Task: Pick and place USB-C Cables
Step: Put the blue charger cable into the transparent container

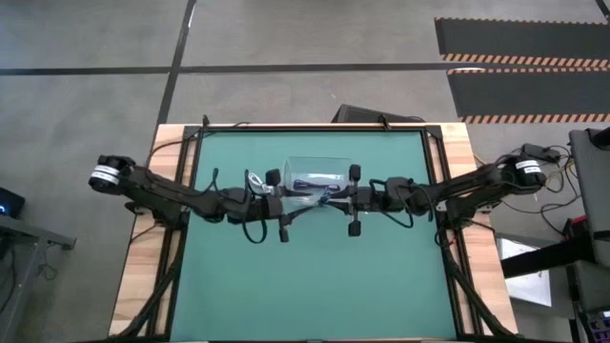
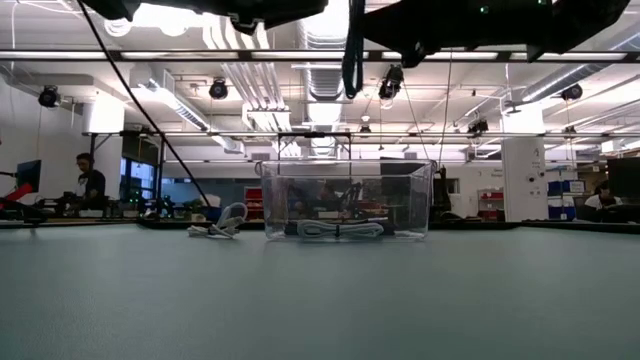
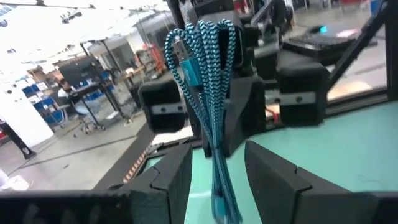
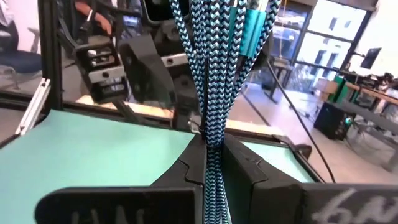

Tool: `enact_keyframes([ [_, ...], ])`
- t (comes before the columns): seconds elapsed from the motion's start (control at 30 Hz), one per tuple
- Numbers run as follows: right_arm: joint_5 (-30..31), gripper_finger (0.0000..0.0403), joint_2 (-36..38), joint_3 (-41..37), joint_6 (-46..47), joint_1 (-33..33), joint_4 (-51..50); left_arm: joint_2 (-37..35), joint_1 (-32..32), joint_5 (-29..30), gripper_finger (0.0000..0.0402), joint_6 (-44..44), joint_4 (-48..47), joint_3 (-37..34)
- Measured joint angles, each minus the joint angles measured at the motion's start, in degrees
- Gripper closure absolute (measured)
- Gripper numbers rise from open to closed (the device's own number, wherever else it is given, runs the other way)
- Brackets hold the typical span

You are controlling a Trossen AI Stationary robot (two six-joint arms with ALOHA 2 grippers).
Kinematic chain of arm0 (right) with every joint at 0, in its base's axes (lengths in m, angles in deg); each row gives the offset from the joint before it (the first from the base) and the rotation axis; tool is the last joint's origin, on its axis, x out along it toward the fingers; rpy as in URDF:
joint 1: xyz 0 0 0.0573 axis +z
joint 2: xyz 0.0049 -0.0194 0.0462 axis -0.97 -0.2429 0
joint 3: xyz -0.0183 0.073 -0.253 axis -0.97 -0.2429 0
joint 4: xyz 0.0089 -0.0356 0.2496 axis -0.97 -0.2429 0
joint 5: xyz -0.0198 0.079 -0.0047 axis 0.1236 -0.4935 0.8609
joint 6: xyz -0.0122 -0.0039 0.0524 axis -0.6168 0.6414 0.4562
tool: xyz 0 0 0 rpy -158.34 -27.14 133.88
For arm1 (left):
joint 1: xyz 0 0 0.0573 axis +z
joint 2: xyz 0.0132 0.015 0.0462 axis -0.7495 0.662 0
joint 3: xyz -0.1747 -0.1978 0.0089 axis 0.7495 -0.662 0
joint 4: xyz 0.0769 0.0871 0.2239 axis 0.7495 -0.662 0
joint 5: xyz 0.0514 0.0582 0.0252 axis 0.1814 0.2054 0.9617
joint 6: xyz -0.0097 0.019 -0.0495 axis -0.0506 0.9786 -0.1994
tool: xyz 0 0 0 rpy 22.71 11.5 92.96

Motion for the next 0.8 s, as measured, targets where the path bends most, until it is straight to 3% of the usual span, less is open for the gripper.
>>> enact_keyframes([
  [0.27,1.77,0.0385,4.96,1.82,1.58,-0.02,-12.18,-8.09,-0.09,0.12,0.0269,-0.14,-9.41,-3.35],
  [0.57,3.17,0.0385,5.04,17.09,3.44,-0.39,-41.21,-19.55,-0.07,8.36,0.0269,-0.16,-9.5,-12.6],
  [0.8,3.19,0.0385,0.43,31.25,6.18,-2.5,-61.33,-24.45,-0.09,8.92,0.0269,-0.17,-8.36,-15.68],
])
